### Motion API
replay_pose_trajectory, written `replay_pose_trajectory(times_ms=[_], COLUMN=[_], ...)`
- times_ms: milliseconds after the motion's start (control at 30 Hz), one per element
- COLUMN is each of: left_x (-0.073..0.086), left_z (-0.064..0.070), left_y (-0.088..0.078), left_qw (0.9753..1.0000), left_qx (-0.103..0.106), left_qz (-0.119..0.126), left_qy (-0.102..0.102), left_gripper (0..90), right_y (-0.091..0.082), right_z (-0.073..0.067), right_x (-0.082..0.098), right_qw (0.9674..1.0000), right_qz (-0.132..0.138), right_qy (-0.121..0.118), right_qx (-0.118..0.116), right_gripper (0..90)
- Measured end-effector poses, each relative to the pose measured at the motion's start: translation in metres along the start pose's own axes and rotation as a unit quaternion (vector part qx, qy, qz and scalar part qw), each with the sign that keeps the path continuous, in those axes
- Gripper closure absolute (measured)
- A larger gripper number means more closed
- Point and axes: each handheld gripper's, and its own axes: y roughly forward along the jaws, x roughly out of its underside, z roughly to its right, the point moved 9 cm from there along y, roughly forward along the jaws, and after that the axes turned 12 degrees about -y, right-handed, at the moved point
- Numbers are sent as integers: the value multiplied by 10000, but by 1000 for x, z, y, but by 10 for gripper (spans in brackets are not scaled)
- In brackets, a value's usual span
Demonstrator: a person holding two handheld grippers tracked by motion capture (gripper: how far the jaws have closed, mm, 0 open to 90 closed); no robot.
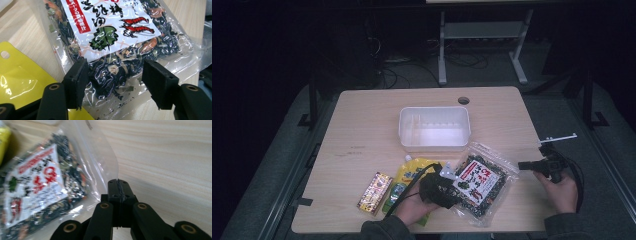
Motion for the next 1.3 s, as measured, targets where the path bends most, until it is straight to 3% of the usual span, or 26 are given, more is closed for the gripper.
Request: replay_pose_trajectory(times_ms=[67,233,367,500,700,900,1067,1300], left_x=[-2,-7,-9,-13,-20,-29,-34,-40], left_z=[-1,-6,-9,-11,-15,-16,-15,-16], left_y=[-2,-8,-8,-7,-1,2,8,9], left_qw=[10000,9999,9995,9991,9973,9967,9955,9917], left_qx=[1,-10,85,129,364,447,656,1058], left_qz=[27,134,201,264,241,202,198,120], left_qy=[-17,-80,-243,-308,-590,-644,-653,-719], left_gripper=[356,315,280,248,221,208,214,231], right_y=[-5,-28,-45,-64,-87,-105,-115,-122], right_z=[-1,-10,-21,-36,-53,-66,-78,-90], right_x=[1,-3,-7,-10,-15,-20,-24,-33], right_qw=[10000,9994,9981,9958,9919,9877,9840,9804], right_qz=[-55,160,328,468,699,876,1015,1163], right_qy=[-58,-267,-485,-741,-1022,-1264,-1445,-1591], right_qx=[36,157,216,276,275,273,234,65], right_gripper=[896,896,896,896,896,896,896,896])
